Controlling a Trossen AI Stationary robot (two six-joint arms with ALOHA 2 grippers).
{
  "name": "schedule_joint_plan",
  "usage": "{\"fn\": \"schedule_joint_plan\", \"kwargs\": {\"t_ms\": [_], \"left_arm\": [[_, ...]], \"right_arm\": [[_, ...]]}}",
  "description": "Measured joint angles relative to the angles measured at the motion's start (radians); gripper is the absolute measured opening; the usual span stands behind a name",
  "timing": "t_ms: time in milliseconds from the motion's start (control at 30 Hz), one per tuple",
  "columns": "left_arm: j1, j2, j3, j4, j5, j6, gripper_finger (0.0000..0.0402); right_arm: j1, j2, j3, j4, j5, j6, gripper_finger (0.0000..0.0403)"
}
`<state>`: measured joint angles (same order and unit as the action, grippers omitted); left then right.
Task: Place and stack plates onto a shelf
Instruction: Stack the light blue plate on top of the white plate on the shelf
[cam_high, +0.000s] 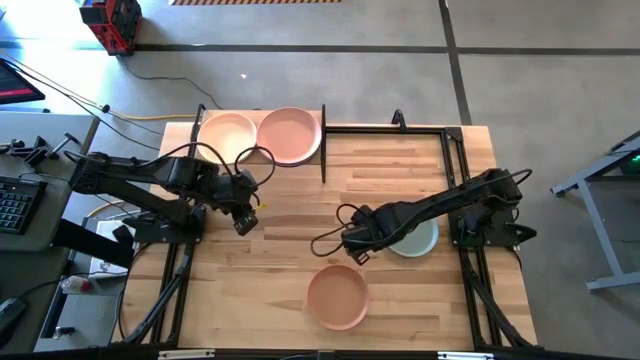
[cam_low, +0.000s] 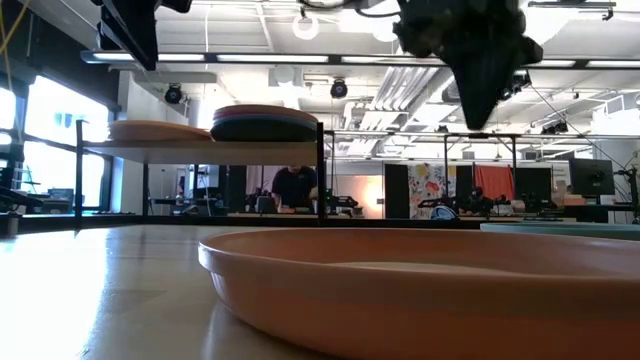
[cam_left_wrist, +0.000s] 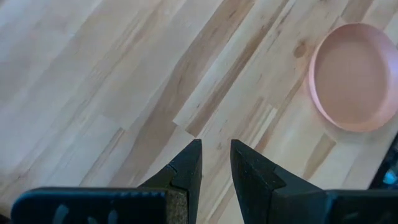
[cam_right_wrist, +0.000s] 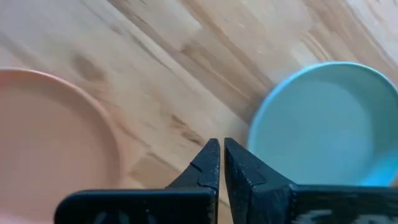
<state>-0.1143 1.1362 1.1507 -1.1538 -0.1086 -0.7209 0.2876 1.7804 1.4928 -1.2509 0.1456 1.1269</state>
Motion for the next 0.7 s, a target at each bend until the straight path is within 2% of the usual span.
{"fn": "schedule_joint_plan", "kwargs": {"t_ms": [200, 300, 567, 700], "left_arm": [[0.000, 0.000, 0.000, -0.001, 0.053, 0.017, 0.0071], [0.000, 0.000, 0.000, -0.001, 0.056, 0.018, 0.0071], [0.000, -0.001, 0.000, -0.001, 0.056, 0.051, 0.0071], [0.000, -0.001, 0.000, -0.001, 0.056, 0.053, 0.0071]], "right_arm": [[-0.019, 0.001, -0.093, 0.042, -0.065, -0.002, 0.0001], [-0.021, 0.001, -0.138, 0.095, -0.073, -0.002, 0.0014], [-0.026, 0.001, -0.251, 0.137, -0.089, 0.039, 0.0102], [-0.026, 0.001, -0.327, 0.180, -0.095, 0.080, 0.0130]]}}
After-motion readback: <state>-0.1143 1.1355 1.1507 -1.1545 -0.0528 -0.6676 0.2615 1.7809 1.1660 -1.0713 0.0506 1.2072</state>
